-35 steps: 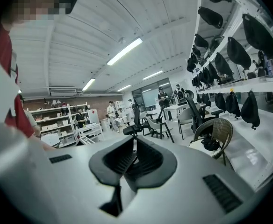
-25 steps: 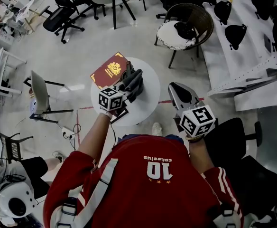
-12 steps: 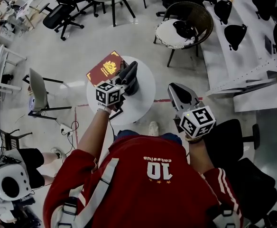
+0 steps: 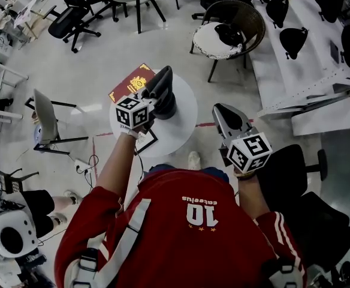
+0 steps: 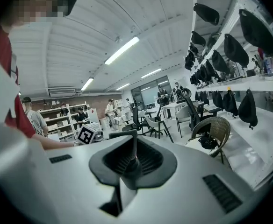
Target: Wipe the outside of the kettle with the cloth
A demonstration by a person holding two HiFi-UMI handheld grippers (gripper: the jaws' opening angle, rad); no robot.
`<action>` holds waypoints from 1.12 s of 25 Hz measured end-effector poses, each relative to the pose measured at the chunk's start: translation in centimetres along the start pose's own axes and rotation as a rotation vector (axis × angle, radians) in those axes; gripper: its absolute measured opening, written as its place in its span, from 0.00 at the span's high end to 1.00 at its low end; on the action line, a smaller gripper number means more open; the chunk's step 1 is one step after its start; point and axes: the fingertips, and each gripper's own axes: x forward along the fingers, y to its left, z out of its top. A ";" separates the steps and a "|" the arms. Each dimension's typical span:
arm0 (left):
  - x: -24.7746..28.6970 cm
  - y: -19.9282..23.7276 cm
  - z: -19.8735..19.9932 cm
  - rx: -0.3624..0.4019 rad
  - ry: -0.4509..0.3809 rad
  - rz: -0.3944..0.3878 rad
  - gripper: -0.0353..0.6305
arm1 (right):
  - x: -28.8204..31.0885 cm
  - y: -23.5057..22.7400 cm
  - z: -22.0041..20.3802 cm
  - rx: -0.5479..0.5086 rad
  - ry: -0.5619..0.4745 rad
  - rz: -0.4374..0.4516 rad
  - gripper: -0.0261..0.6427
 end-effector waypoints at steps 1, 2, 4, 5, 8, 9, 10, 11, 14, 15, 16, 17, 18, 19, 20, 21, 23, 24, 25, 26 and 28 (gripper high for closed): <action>-0.5 0.2 0.5 0.006 -0.008 -0.003 0.88 | 0.0 0.4 0.1 -0.002 -0.003 -0.006 0.91; -1.0 0.4 0.9 0.013 -0.013 -0.004 0.88 | 0.1 0.8 0.2 -0.004 -0.006 -0.013 0.91; -2.1 1.1 1.4 0.026 -0.016 0.000 0.88 | 0.3 1.7 0.2 -0.012 -0.007 -0.022 0.91; -2.7 1.4 1.5 0.030 -0.017 0.003 0.88 | 0.4 2.1 0.0 -0.017 -0.006 -0.027 0.91; -4.4 2.3 1.5 0.039 -0.021 0.012 0.88 | 0.8 3.4 -0.3 -0.021 -0.003 -0.041 0.91; -5.1 2.5 1.5 0.044 -0.022 0.013 0.88 | 0.9 3.8 -0.4 -0.021 -0.003 -0.046 0.91; -5.7 2.8 1.6 0.049 -0.022 0.014 0.88 | 1.1 4.3 -0.4 -0.021 -0.004 -0.050 0.91; -6.3 3.2 1.5 0.053 -0.020 0.017 0.88 | 1.2 4.7 -0.4 -0.023 -0.005 -0.053 0.91; -8.2 4.8 1.3 0.060 -0.015 0.032 0.88 | 1.7 6.1 -0.7 -0.025 -0.004 -0.067 0.91; -8.8 5.5 1.2 0.061 -0.015 0.039 0.88 | 1.9 6.5 -0.9 -0.024 -0.002 -0.073 0.91; -9.4 6.3 1.1 0.062 -0.014 0.045 0.88 | 2.0 6.8 -1.1 -0.022 0.000 -0.078 0.91; -9.9 7.0 1.0 0.065 -0.010 0.050 0.88 | 2.2 7.2 -1.3 -0.019 0.002 -0.085 0.91; -10.3 7.8 0.8 0.070 -0.003 0.056 0.88 | 2.4 7.5 -1.5 -0.017 0.004 -0.092 0.91; -10.7 8.6 0.6 0.076 0.004 0.061 0.88 | 2.6 7.8 -1.6 -0.016 0.006 -0.100 0.91; -11.0 9.4 0.4 0.083 0.012 0.066 0.88 | 2.8 8.0 -1.8 -0.017 0.008 -0.107 0.91; -11.1 10.1 0.2 0.091 0.021 0.069 0.88 | 3.0 8.2 -1.8 -0.018 0.009 -0.115 0.91; -11.1 11.2 -0.2 0.110 0.040 0.064 0.88 | 3.2 8.4 -2.0 -0.019 0.013 -0.134 0.91; -10.9 11.6 -0.4 0.120 0.049 0.058 0.88 | 3.3 8.4 -2.1 -0.020 0.016 -0.145 0.91; -10.6 12.0 -0.6 0.129 0.058 0.050 0.88 | 3.4 8.4 -2.3 -0.021 0.020 -0.154 0.91; -10.4 12.3 -0.9 0.141 0.068 0.040 0.88 | 3.4 8.4 -2.4 -0.024 0.024 -0.164 0.91; -9.8 12.9 -1.6 0.173 0.094 0.020 0.88 | 3.4 8.3 -2.9 -0.022 0.030 -0.181 0.91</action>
